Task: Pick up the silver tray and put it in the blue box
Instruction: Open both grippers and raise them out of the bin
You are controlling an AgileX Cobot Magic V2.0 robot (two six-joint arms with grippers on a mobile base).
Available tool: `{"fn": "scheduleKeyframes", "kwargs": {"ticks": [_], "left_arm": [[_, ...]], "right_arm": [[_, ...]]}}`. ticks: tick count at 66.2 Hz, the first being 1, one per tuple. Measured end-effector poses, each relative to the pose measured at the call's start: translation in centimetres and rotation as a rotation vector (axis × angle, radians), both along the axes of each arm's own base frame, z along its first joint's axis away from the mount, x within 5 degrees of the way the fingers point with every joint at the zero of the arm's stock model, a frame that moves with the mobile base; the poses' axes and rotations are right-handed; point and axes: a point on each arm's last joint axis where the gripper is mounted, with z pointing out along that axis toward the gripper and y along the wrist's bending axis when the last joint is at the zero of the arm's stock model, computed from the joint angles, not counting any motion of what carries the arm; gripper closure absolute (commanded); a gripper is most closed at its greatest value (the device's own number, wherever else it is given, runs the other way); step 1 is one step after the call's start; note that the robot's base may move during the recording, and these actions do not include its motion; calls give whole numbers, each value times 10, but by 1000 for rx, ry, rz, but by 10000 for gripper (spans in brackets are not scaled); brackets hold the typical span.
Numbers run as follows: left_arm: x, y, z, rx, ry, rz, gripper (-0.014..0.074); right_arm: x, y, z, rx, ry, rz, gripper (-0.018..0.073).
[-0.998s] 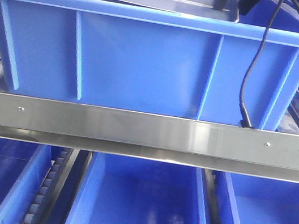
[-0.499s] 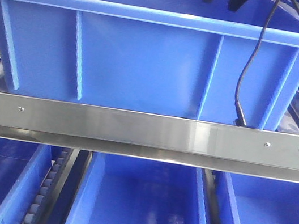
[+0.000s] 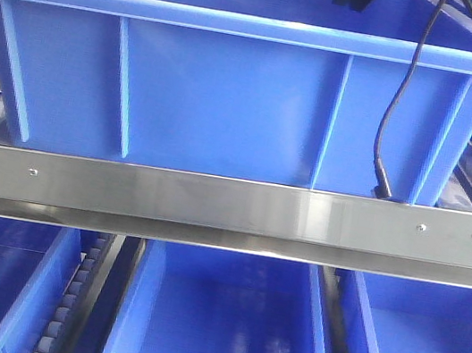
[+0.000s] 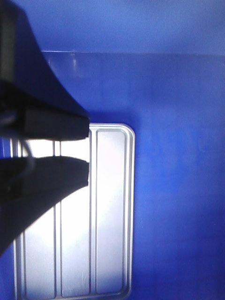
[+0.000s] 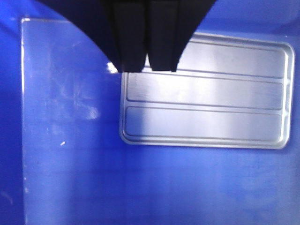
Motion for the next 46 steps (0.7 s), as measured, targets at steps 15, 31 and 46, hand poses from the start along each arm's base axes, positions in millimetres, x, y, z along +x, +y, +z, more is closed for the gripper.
{"fn": "scheduleKeyframes", "kwargs": {"ticks": [15, 31, 46], "left_arm": [[-4, -1, -3, -41, 70, 5, 580], [-11, -5, -1, -109, 128, 1, 580], [-25, 2, 25, -143, 75, -5, 580]], "right_arm": [[1, 0, 1, 6, -15, 1, 507], [-1, 4, 5, -34, -51, 86, 507], [-20, 5, 35, -11, -177, 175, 507]]}}
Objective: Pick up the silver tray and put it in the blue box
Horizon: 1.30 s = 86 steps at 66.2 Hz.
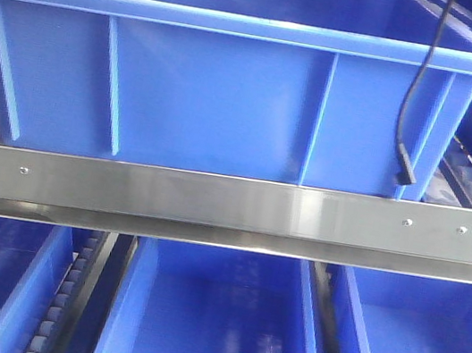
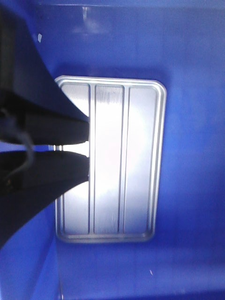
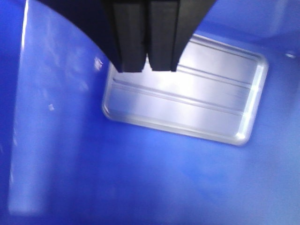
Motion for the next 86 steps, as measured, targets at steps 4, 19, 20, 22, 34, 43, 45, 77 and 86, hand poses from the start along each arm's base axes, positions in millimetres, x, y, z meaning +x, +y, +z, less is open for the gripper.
{"fn": "scheduleKeyframes", "kwargs": {"ticks": [4, 19, 20, 22, 34, 43, 45, 77, 86], "left_arm": [[-5, 2, 8, -15, -14, -1, 580], [-31, -4, 35, -20, -113, -84, 580], [-33, -5, 36, -23, -121, -93, 580], [-38, -7, 37, -27, -132, -103, 580], [-65, -13, 25, -47, -164, -160, 580], [-89, -3, 18, -86, -226, -173, 580], [-94, 0, 17, -101, -251, -172, 580], [-218, 81, -33, -96, -650, -239, 581], [-252, 106, -56, -98, -703, -214, 582]], "right_arm": [[-7, -1, 6, 13, -41, 18, 507], [-36, -13, 12, 33, -147, 38, 507], [-39, -14, 15, 39, -162, 37, 507], [-44, -16, 12, 41, -168, 38, 507], [-81, -32, 14, 76, -264, 38, 507], [-112, -45, 13, 73, -308, 48, 507], [-119, -48, 12, 68, -314, 52, 507], [-228, -95, -30, 112, -531, 61, 507], [-263, -109, -45, 124, -561, 60, 507]]}}
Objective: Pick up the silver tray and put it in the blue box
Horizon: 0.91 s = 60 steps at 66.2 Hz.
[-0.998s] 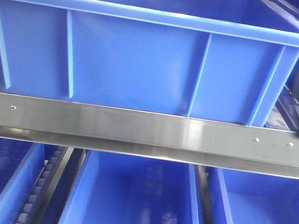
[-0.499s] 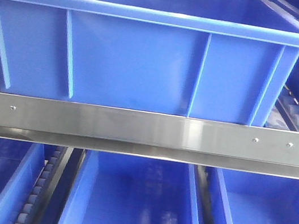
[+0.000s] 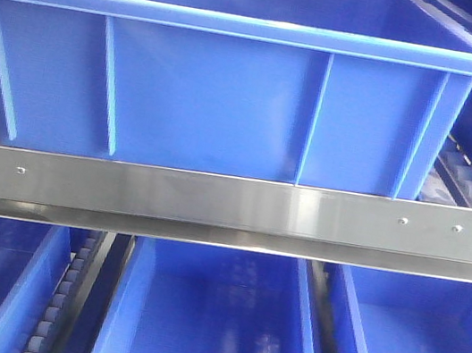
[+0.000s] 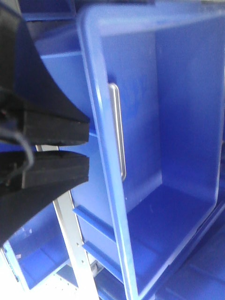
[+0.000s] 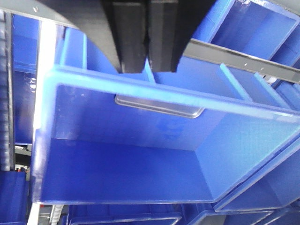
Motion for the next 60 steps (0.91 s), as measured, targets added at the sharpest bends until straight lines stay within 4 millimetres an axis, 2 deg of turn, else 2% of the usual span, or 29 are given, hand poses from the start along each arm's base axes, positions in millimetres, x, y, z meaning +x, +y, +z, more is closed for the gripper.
{"fn": "scheduleKeyframes", "kwargs": {"ticks": [12, 21, 30, 60], "left_arm": [[-40, 25, -19, -55, -92, 6, 582], [-60, 37, -18, -108, -181, 7, 582], [-66, 40, -15, -131, -220, 5, 582], [-66, 40, -15, -131, -220, 5, 582]], "right_arm": [[-44, -19, -13, 16, -40, 1, 508], [-66, -28, -10, 41, -100, 1, 508], [-71, -30, -9, 50, -119, 1, 508], [-71, -30, -10, 46, -114, 1, 508]]}}
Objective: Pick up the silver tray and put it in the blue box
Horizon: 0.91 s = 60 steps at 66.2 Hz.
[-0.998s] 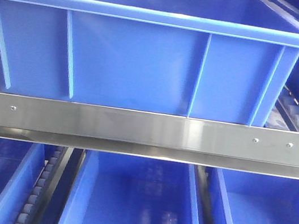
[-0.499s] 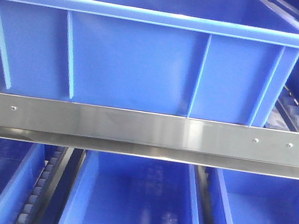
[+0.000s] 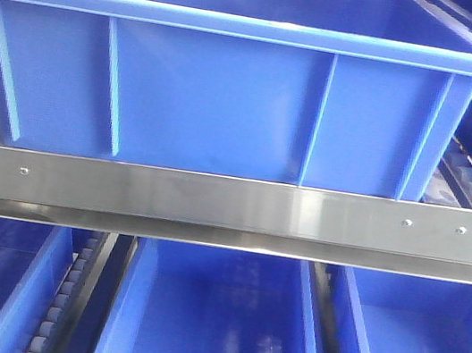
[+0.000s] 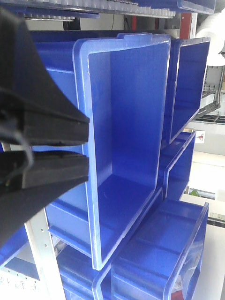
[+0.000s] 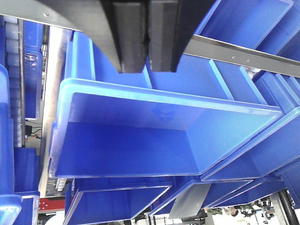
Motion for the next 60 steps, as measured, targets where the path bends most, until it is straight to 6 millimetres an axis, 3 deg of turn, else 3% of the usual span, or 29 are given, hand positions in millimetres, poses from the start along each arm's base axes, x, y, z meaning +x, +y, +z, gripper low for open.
{"fn": "scheduleKeyframes", "kwargs": {"ticks": [10, 25, 40, 50, 60], "left_arm": [[0, 0, 0, 0, 0, 0, 582], [0, 0, 0, 0, 0, 0, 582], [0, 0, 0, 0, 0, 0, 582], [0, 0, 0, -1, -2, 0, 582], [0, 0, 0, -1, -2, 0, 582]], "right_arm": [[3, 1, -8, 4, -9, -3, 508], [9, -11, -70, 4, -96, -218, 508], [1, -23, -113, -69, -185, -425, 508], [4, -25, -130, -81, -154, -452, 508], [4, -25, -132, -84, -149, -454, 508]]}}
